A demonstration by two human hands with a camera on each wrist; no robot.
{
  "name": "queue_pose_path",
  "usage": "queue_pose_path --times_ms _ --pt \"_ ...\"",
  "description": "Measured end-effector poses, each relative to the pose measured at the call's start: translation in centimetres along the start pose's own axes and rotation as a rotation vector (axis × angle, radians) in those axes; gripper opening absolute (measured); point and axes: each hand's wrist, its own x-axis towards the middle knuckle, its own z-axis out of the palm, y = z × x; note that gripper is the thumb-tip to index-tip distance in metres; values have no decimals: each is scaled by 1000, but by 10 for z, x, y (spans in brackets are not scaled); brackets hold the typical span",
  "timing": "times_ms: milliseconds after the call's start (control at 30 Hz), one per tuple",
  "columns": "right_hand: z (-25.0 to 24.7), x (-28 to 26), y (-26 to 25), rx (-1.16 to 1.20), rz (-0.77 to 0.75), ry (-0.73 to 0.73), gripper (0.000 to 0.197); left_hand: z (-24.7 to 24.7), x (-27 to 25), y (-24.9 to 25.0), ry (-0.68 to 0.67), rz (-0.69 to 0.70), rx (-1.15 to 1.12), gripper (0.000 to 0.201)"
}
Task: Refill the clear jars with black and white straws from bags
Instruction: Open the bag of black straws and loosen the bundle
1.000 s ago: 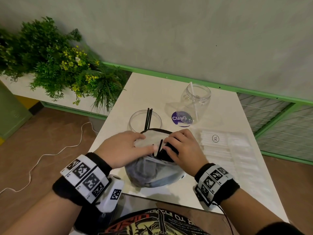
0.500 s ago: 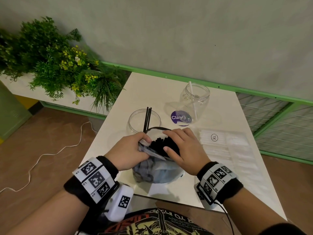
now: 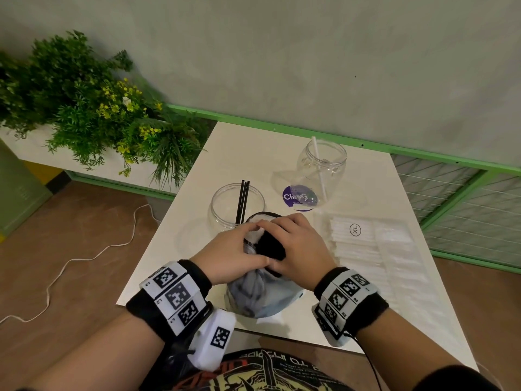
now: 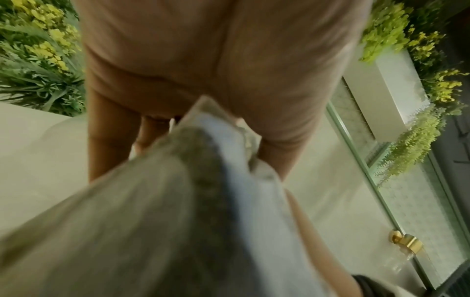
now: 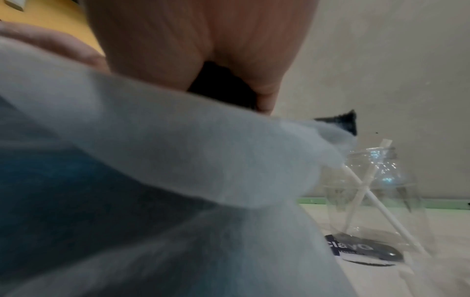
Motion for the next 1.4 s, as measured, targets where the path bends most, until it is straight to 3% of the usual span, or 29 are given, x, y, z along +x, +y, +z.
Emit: queue_pose_path --times_ms 100,200,367,600,867,1000,1167,1300,1400 --pt "3 -4 4 -3 34 81 46 -5 1 -10 11 -27 -73 76" --pt "3 -6 7 4 62 148 36 -7 0 -17 19 -49 -303 81" --pt "-5 -3 7 87 69 57 36 -4 3 -20 61 -80 -537 75" --pt "-15 2 5 91 -31 -110 68 2 11 -15 99 -60 -482 70" --pt "4 -3 0 60 -1 135 32 -5 7 -18 55 -20 -369 53" --pt "3 -4 9 65 78 202 29 -13 3 -30 74 -82 -330 52" --pt "5 -1 13 -34 128 211 40 -17 -1 -32 68 -121 -244 47" --pt "3 0 12 -31 113 200 37 -19 -7 -28 15 -64 -112 83" --pt "-3 3 12 -6 109 115 42 -13 -4 -33 -52 21 26 112"
